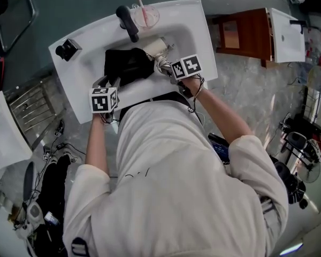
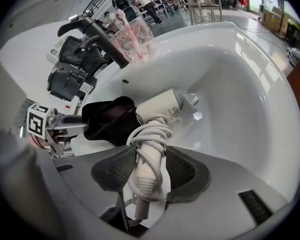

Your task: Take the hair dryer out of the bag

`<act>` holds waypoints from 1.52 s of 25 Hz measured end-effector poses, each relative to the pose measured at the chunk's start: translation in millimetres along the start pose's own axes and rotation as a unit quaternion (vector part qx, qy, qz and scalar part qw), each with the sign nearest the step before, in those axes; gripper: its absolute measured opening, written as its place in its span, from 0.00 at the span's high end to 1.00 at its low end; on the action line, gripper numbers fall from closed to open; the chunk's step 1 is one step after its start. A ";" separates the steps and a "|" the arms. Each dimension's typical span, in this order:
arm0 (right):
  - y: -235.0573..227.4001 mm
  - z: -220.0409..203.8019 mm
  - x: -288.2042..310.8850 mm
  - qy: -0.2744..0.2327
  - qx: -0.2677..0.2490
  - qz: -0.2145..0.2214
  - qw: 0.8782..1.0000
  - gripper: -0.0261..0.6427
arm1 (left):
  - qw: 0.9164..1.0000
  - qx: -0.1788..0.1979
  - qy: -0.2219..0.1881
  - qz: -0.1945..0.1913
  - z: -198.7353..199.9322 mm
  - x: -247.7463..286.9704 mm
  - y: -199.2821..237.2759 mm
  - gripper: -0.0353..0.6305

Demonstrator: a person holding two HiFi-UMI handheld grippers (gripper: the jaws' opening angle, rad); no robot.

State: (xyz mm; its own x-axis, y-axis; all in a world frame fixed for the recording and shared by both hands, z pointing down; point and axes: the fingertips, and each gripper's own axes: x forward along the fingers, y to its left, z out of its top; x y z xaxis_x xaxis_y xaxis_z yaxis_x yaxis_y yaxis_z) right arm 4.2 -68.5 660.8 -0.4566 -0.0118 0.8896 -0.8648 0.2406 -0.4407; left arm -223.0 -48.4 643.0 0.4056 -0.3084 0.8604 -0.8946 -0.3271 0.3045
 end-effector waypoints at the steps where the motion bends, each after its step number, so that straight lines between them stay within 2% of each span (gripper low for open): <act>1: 0.4 0.1 0.3 0.000 -0.012 -0.010 1.000 0.69 | 1.000 0.001 0.000 -0.004 -0.3 -1.3 0.1 0.64; 4: 3.4 0.0 -1.2 -0.005 -0.047 -0.033 0.998 0.67 | 1.000 0.003 -0.003 -0.010 -0.6 -10.5 1.0 0.57; 8: 5.9 4.2 -11.4 -0.037 -0.059 -0.043 0.997 0.56 | 1.000 0.012 -0.011 0.003 0.7 -32.2 7.9 0.55; 11: 4.7 3.8 -29.2 -0.073 -0.075 -0.055 0.993 0.54 | 0.999 0.011 -0.030 0.021 1.1 -52.4 8.4 0.56; 13: 4.2 1.4 -46.2 -0.108 -0.105 -0.070 0.986 0.55 | 0.999 0.002 -0.047 0.025 1.1 -60.3 -2.7 0.62; 15: 6.7 8.7 -68.6 -0.157 -0.148 -0.091 0.972 0.64 | 0.997 0.000 -0.069 0.031 7.5 -60.1 -18.6 0.77; 16: 7.9 14.6 -79.9 -0.182 -0.170 -0.102 0.963 0.74 | 0.996 0.002 -0.082 0.035 13.1 -57.8 -27.8 0.83; 18: 10.3 22.5 -99.6 -0.222 -0.207 -0.116 0.946 0.91 | 0.994 0.003 -0.106 0.041 24.1 -52.2 -50.0 0.90; 19: 12.2 22.9 -107.3 -0.236 -0.221 -0.112 0.940 0.97 | 0.992 0.002 -0.117 0.042 28.3 -49.6 -63.0 0.91; 22: 15.0 13.7 -128.8 -0.268 -0.242 -0.084 0.929 0.97 | 0.987 -0.001 -0.153 0.043 38.4 -43.3 -107.7 0.92; 27: 9.9 -11.4 -167.7 -0.319 -0.241 -0.067 0.914 0.97 | 0.975 0.008 -0.213 0.064 53.8 -46.1 -177.9 0.92; 29: 10.5 -18.3 -185.5 -0.345 -0.241 -0.063 0.905 0.97 | 0.965 0.012 -0.251 0.076 64.8 -57.2 -202.7 0.92; 33: 17.2 -24.0 -231.6 -0.398 -0.244 -0.056 0.882 0.97 | 0.942 0.033 -0.313 0.117 95.4 -90.5 -241.7 0.92; 36: 28.4 -28.0 -273.9 -0.441 -0.242 -0.052 0.862 0.97 | 0.932 0.035 -0.342 0.118 110.0 -123.0 -268.0 0.92; 38: 37.0 -29.4 -301.8 -0.469 -0.245 -0.054 0.847 0.97 | 0.922 0.042 -0.366 0.120 116.0 -147.9 -282.8 0.92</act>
State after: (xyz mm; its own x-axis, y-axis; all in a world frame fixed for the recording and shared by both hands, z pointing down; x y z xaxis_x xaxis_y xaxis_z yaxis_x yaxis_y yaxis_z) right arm 116.2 -27.5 379.5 -0.5431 -0.7703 0.3343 -0.8272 0.5591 -0.0557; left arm -8.2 -13.8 382.3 0.2425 -0.8914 0.3830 -0.9700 -0.2287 0.0819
